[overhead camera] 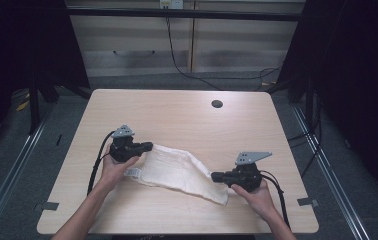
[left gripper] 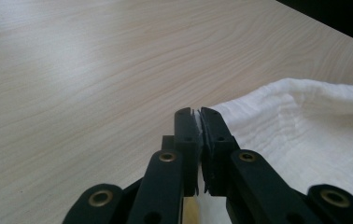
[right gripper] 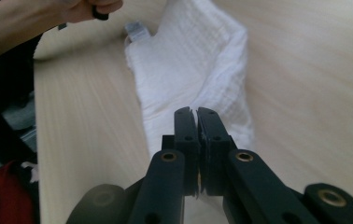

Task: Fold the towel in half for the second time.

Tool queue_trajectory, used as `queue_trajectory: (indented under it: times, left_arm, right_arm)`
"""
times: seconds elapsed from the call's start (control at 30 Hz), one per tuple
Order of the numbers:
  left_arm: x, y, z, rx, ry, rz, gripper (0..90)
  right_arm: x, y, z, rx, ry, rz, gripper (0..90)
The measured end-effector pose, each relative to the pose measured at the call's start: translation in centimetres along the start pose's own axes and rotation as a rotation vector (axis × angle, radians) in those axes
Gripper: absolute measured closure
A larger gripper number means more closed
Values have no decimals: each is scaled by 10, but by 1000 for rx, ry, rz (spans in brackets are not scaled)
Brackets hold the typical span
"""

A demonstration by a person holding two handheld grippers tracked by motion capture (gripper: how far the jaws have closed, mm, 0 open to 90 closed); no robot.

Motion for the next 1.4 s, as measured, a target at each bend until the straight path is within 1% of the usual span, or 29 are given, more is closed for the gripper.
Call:
queue_trajectory:
  times: [0.03, 0.07, 0.17, 0.23, 0.27, 0.33, 0.37, 0.43, 0.47, 0.53, 0.57, 0.6, 0.67, 0.8, 0.87, 0.9, 0.93, 0.97, 1.0, 1.07, 1.1, 1.17, 1.23, 1.27, 1.33, 1.37, 1.4]
  left_arm:
    - [0, 0, 0, -1, 0, -3, 863]
    - [0, 0, 0, -1, 2, -4, 863]
    - [0, 0, 0, 1, 2, -4, 863]
    - [0, 0, 0, -2, 2, -6, 863]
    - [0, 0, 0, -1, 3, -5, 863]
    - [-1, -1, 0, -1, 4, -4, 863]
    - [-1, -1, 1, 0, 3, -5, 862]
    - [0, 0, 1, 7, 2, -4, 862]
    - [1, 0, 2, 10, -2, -6, 862]
    - [3, 2, 3, 20, -7, -8, 862]
    - [4, 3, 3, 23, -11, -14, 862]
    - [7, 5, 3, 24, -13, -22, 862]
    - [10, 8, 3, 29, -19, -37, 862]
    - [19, 13, 4, 37, -35, -62, 862]
    - [26, 14, 5, 37, -44, -84, 862]
    - [29, 15, 6, 33, -44, -92, 862]
    - [29, 15, 6, 33, -44, -92, 862]
    - [36, 14, 9, 33, -56, -112, 861]
    - [39, 14, 10, 29, -65, -121, 861]
    - [46, 10, 12, 12, -72, -151, 862]
    - [49, 7, 12, 5, -79, -159, 861]
    - [55, 0, 13, -22, -85, -179, 861]
    - [57, -2, 13, -28, -88, -187, 861]
    - [61, -6, 14, -49, -97, -202, 861]
    - [64, -9, 15, -68, -99, -214, 861]
    - [64, -9, 15, -68, -99, -214, 860]
    - [66, -12, 16, -79, -106, -223, 860]
  right_arm:
    - [-1, -3, -4, -9, 21, -12, 871]
    - [-5, -7, -10, -44, 37, -9, 872]
    - [-11, -15, -24, -114, 56, 17, 872]
    - [-13, -17, -29, -136, 56, 28, 873]
    - [-14, -19, -32, -170, 58, 36, 873]
    - [-14, -20, -35, -198, 48, 50, 875]
    - [-12, -20, -35, -200, 49, 41, 876]
    - [-7, -19, -35, -203, 25, 36, 877]
    - [-6, -19, -35, -202, 22, 32, 878]
    - [-1, -18, -34, -205, -5, 29, 878]
    - [1, -17, -33, -205, -29, 22, 878]
    - [4, -16, -32, -202, -59, 30, 878]
    - [11, -15, -30, -205, -85, 13, 879]
    - [27, -10, -28, -206, -150, 14, 879]
    - [34, -7, -29, -205, -168, 12, 880]
    - [38, -6, -31, -200, -171, -1, 880]
    - [41, -5, -31, -194, -180, -5, 881]
    - [43, -5, -32, -188, -178, -16, 881]
    - [43, -5, -32, -187, -176, -21, 881]
    - [42, -5, -32, -188, -188, -12, 881]
    - [40, -5, -32, -190, -196, -7, 881]
    - [40, -5, -32, -188, -197, -8, 881]
    - [41, -5, -32, -186, -197, -7, 881]
    - [40, -5, -32, -186, -196, -9, 882]
    - [40, -5, -32, -184, -198, -7, 881]
    - [40, -5, -32, -183, -198, -7, 881]
    - [41, -6, -32, -184, -196, -9, 881]
Point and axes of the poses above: each handheld gripper's, and its own axes: z roughly backward along the jaws, y roughly out of its top, x roughly to its right, the point moved 1 cm from there along -z, roughly forward along the jaws, and after that the axes turned 6 degrees about -y, right-handed, at the moved point
